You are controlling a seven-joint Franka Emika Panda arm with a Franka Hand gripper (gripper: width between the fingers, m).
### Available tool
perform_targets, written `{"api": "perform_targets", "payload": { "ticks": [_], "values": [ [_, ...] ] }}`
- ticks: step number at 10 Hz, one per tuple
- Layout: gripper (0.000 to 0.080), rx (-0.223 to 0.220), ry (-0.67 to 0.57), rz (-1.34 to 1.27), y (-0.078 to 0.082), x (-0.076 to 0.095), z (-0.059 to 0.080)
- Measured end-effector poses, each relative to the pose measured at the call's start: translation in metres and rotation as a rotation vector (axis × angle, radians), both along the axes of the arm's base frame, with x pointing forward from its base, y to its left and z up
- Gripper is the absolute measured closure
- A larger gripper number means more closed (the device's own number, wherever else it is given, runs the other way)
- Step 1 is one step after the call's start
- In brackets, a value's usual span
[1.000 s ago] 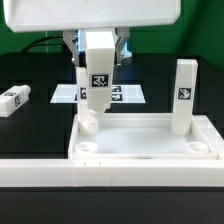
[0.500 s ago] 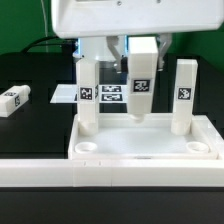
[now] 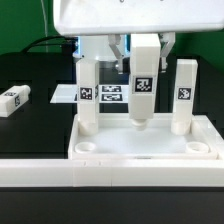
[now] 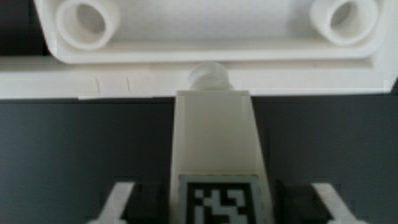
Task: Assemble desk
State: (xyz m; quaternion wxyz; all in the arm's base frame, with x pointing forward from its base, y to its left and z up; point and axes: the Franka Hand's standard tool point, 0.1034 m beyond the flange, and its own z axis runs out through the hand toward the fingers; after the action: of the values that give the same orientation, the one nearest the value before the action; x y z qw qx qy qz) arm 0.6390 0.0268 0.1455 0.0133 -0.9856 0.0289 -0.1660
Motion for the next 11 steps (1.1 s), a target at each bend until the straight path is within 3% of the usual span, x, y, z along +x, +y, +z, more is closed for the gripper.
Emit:
{"api": "perform_targets", "payload": {
  "ticks": [3,4,7,9,11],
  "values": [
    [0.0514,0.013,0.001,0.007,0.019,-0.007,-0.005],
    [0.0514,0.004,0.008,0.017,0.012,-0.006,-0.004],
    [0.0514,0.006,0.009,0.013,0.015,-0.007,-0.006],
    [0.0514,0.008,0.008,0.041,0.042,-0.010,-0.008],
    [0.0514,0.008,0.010,0.049,0.047,-0.011,-0.011]
  ]
}}
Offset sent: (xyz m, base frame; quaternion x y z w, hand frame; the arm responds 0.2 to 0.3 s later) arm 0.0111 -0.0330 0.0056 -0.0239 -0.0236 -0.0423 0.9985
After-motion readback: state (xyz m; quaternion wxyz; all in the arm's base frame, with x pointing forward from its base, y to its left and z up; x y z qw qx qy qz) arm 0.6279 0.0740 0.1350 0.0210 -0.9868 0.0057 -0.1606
